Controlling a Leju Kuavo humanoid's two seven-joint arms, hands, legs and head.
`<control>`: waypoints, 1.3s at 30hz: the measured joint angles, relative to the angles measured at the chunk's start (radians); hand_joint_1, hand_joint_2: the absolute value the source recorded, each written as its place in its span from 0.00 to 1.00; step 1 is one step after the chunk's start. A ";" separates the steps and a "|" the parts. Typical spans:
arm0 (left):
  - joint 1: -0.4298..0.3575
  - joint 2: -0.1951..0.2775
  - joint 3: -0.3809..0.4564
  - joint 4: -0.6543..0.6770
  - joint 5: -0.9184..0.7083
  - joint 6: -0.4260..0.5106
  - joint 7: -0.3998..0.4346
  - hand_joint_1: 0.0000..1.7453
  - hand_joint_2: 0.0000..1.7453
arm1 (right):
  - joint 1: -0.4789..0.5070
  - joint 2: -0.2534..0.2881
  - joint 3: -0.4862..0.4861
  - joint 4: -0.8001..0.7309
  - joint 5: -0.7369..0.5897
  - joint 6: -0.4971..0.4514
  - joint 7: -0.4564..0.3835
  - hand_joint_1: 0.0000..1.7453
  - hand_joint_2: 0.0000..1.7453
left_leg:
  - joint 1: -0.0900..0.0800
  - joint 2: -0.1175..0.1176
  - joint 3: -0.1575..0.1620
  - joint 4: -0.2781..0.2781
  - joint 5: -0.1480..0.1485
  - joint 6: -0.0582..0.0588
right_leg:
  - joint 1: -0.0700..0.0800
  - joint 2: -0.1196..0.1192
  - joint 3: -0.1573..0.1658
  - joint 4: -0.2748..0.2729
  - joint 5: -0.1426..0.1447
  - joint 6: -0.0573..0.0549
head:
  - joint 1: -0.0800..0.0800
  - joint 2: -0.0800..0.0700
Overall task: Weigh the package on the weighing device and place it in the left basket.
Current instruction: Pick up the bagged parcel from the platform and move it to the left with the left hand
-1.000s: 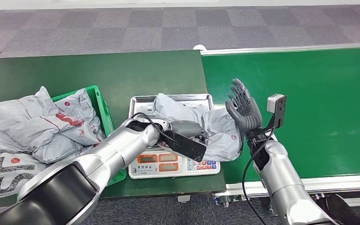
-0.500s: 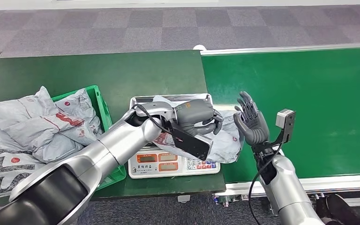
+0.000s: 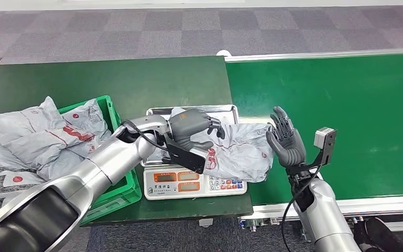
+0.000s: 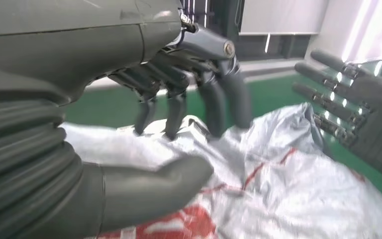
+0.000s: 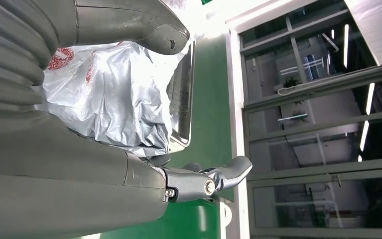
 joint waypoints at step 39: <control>-0.052 -0.155 -0.201 0.292 -0.229 0.127 0.112 0.00 1.00 | -0.028 0.009 -0.043 0.038 -0.008 0.055 -0.002 0.00 1.00 | -0.001 0.000 -0.001 0.000 0.000 0.000 | -0.001 0.000 0.000 0.000 0.001 0.001 | 0.000 0.000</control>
